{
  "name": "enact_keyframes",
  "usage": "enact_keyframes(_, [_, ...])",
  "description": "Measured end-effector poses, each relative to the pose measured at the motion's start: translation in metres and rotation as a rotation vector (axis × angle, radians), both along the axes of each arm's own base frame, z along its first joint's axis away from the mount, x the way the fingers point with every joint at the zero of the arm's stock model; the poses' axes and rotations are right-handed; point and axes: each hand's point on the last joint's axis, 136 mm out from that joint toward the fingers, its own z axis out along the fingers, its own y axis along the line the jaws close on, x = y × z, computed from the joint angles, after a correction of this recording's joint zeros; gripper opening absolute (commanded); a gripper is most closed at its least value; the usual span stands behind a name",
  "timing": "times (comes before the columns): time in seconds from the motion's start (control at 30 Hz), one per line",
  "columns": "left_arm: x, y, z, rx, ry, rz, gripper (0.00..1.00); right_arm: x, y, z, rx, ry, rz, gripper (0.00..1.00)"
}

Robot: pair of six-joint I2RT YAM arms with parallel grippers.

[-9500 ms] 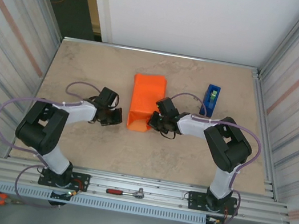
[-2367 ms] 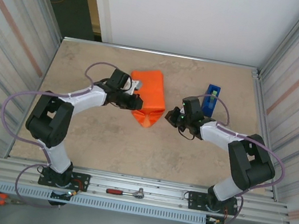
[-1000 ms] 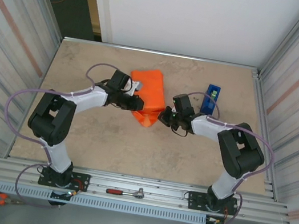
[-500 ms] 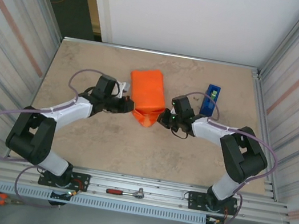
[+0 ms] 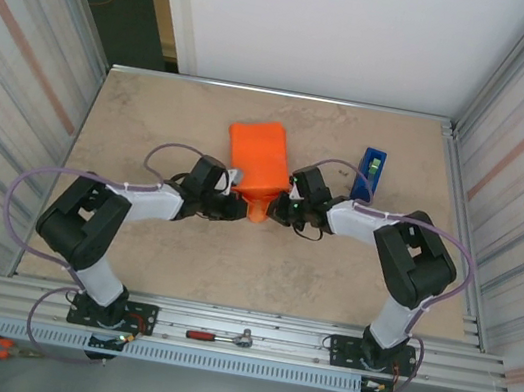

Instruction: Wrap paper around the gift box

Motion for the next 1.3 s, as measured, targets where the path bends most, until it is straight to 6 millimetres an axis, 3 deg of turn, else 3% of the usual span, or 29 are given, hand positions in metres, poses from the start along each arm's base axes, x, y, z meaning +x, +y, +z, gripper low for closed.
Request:
enact_keyframes(0.17, [0.003, -0.006, -0.002, -0.003, -0.023, -0.005, 0.00, -0.007, 0.007, -0.013, -0.009, 0.030, 0.026, 0.00])
enact_keyframes(0.47, [-0.001, -0.007, -0.034, 0.051, 0.008, -0.004, 0.00, -0.009, 0.012, -0.025, -0.016, 0.045, 0.036, 0.00])
enact_keyframes(0.67, [0.000, -0.006, -0.035, 0.054, -0.009, 0.003, 0.00, -0.012, 0.010, -0.025, -0.010, 0.044, 0.038, 0.00])
enact_keyframes(0.87, [0.000, -0.005, -0.032, 0.051, -0.014, 0.004, 0.00, -0.009, 0.011, -0.007, 0.012, 0.017, 0.037, 0.00])
enact_keyframes(1.1, [0.002, -0.002, 0.002, 0.029, -0.082, 0.016, 0.00, 0.008, 0.026, 0.013, 0.052, -0.030, 0.042, 0.00])
enact_keyframes(1.3, [0.009, 0.006, -0.001, 0.043, -0.078, 0.029, 0.00, 0.012, 0.030, 0.002, 0.047, -0.019, 0.044, 0.00])
